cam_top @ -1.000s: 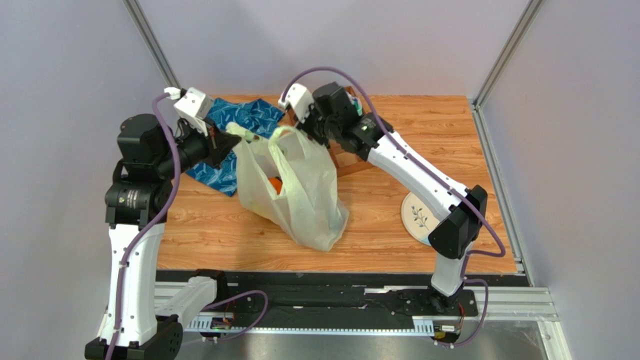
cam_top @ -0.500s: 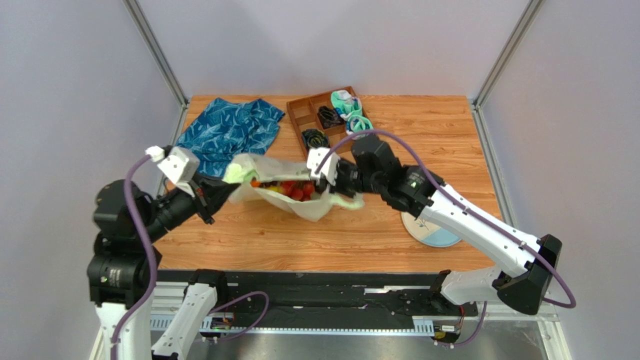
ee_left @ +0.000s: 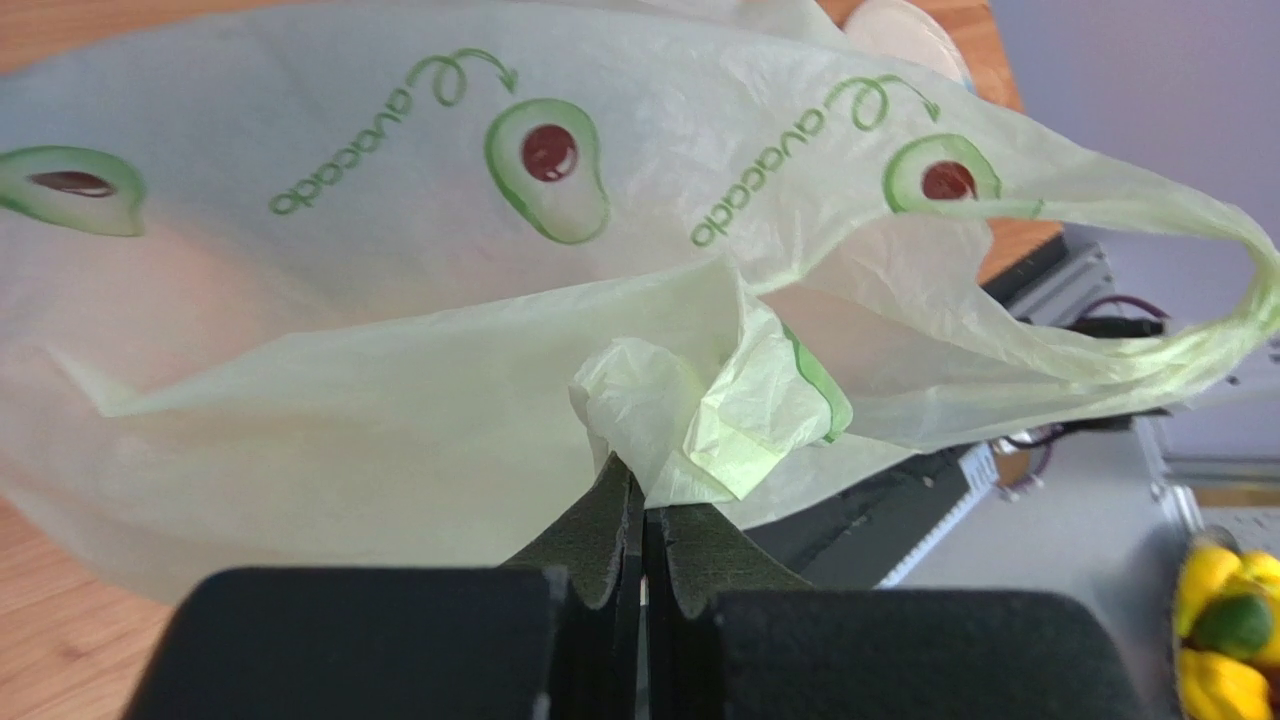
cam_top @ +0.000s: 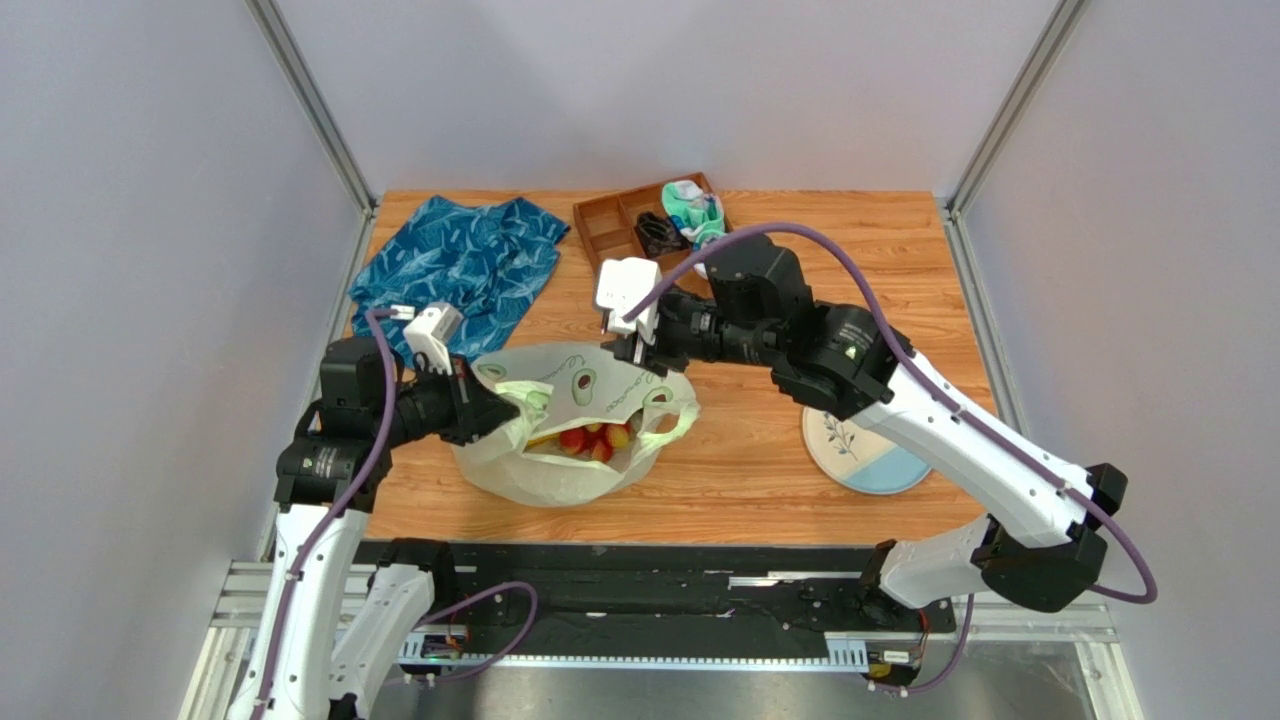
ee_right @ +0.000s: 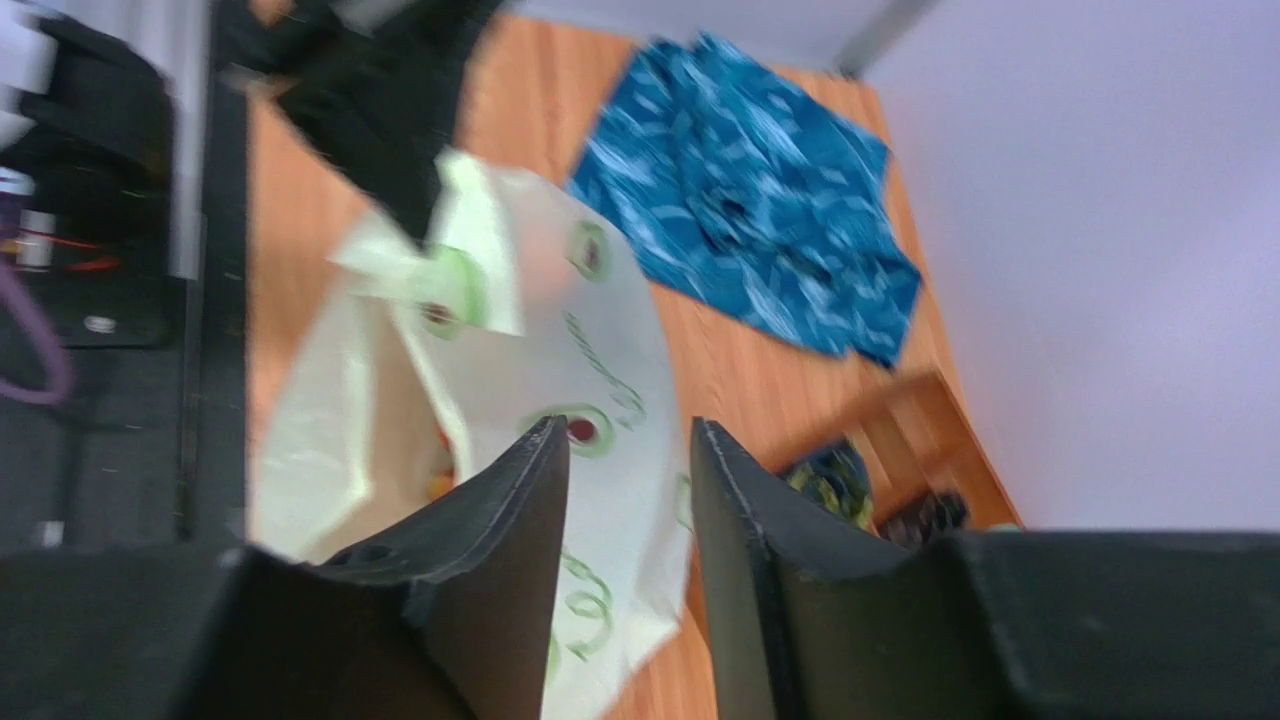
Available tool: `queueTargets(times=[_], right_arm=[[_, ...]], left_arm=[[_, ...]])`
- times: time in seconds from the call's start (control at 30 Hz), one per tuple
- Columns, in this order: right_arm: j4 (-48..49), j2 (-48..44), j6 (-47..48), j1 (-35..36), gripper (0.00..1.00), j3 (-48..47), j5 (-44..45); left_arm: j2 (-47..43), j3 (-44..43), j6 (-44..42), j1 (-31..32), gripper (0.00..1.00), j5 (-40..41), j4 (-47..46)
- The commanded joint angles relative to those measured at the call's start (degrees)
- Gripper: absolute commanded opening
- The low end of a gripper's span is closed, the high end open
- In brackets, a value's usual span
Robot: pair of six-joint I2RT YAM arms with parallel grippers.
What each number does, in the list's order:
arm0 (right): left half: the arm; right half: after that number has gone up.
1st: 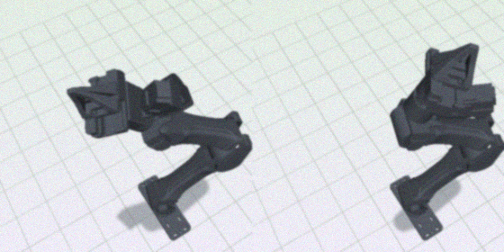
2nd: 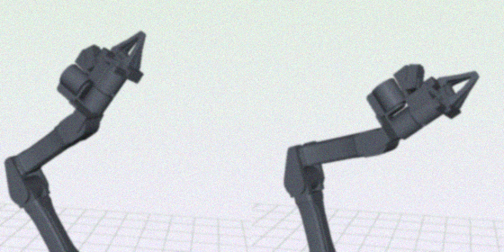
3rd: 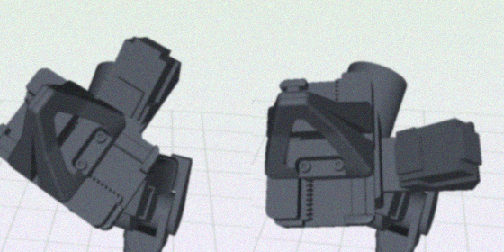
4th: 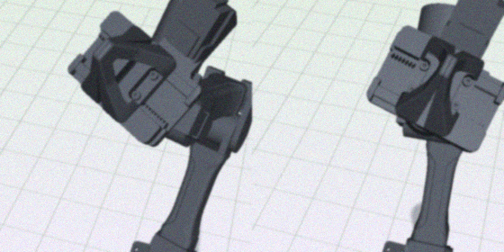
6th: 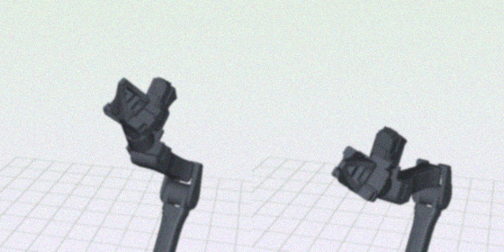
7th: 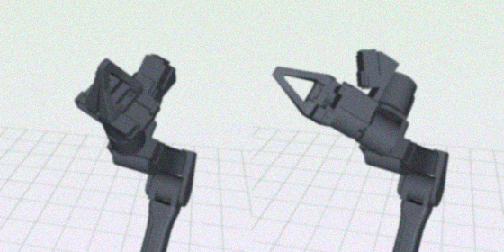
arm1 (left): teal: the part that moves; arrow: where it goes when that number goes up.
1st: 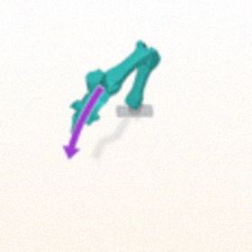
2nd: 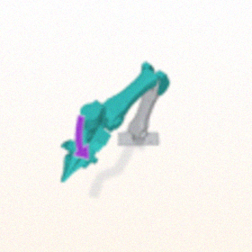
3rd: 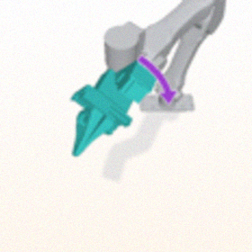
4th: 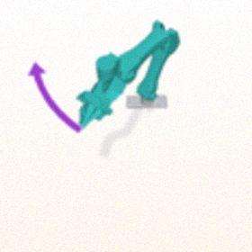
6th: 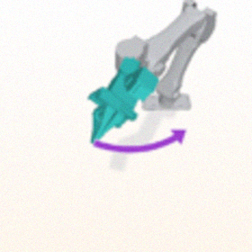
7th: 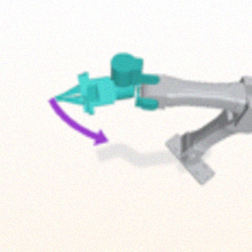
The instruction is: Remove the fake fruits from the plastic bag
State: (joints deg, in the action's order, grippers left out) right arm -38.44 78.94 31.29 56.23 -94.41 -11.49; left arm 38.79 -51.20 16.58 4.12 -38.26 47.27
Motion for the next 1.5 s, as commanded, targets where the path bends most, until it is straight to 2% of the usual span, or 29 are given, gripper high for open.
queueTargets(times=[0.0, 0.1, 0.23, 0.37, 0.47, 0.57, 0.63, 0.67, 0.77, 0.97, 1.13, 1.3, 1.47], right_arm=[[-0.5, 3.2, 1.1, 4.9, 0.29, 2.8, -7.8], [2.1, 6.2, 1.7, 5.0, 0.15, 7.8, -11.7], [5.7, 8.4, 6.0, 4.7, 0.07, 20.2, -11.5], [2.1, 8.4, 13.4, 4.6, 0.06, 29.2, -11.9], [2.6, 6.2, 12.7, 4.6, 0.09, 36.0, -8.6], [5.2, 2.8, 11.1, 4.7, 0.13, 37.9, -2.9], [10.9, 1.9, 7.7, 4.2, 0.21, 36.9, 2.0], [12.1, 2.5, 6.5, 3.1, 0.28, 35.6, 2.1], [13.9, 8.5, 2.5, 1.4, 0.35, 27.0, 0.9], [14.0, 22.6, 2.7, -1.1, 0.29, 13.7, 1.5], [17.2, 29.5, -2.9, -4.6, 0.28, 3.9, 6.2], [20.9, 29.9, -5.8, -5.2, 0.38, 3.1, 11.0], [17.7, 28.8, -10.8, -5.2, 0.47, 4.1, 6.0]], left_arm=[[-0.8, -4.1, 0.9, -0.3, 0.00, 9.4, -1.6], [-1.8, -3.1, 2.4, -0.3, 0.00, 15.4, -0.2], [-2.7, -1.7, 3.7, -2.1, 0.00, 14.9, -2.3], [-2.7, -1.0, 4.6, -3.0, 0.00, 14.4, -3.6], [-2.9, -0.2, 5.0, -3.1, 0.00, 14.1, -2.5], [-2.8, 1.1, 5.3, -3.2, 0.00, 13.6, -0.6], [-2.6, 2.1, 5.5, -3.2, 0.00, 13.0, 0.5], [-2.5, 3.3, 5.6, -3.2, 0.00, 12.3, 0.2], [-2.1, 3.0, 6.2, -3.2, 0.00, 11.8, -2.7], [0.2, -1.4, 3.7, -3.2, 0.00, 13.3, -7.3], [2.6, -5.1, 0.7, -3.2, 0.00, 16.0, -6.9], [2.6, -4.9, 1.6, -3.2, 0.00, 15.8, -9.6], [3.6, -4.1, 1.7, -3.2, 0.00, 16.5, -10.9]])
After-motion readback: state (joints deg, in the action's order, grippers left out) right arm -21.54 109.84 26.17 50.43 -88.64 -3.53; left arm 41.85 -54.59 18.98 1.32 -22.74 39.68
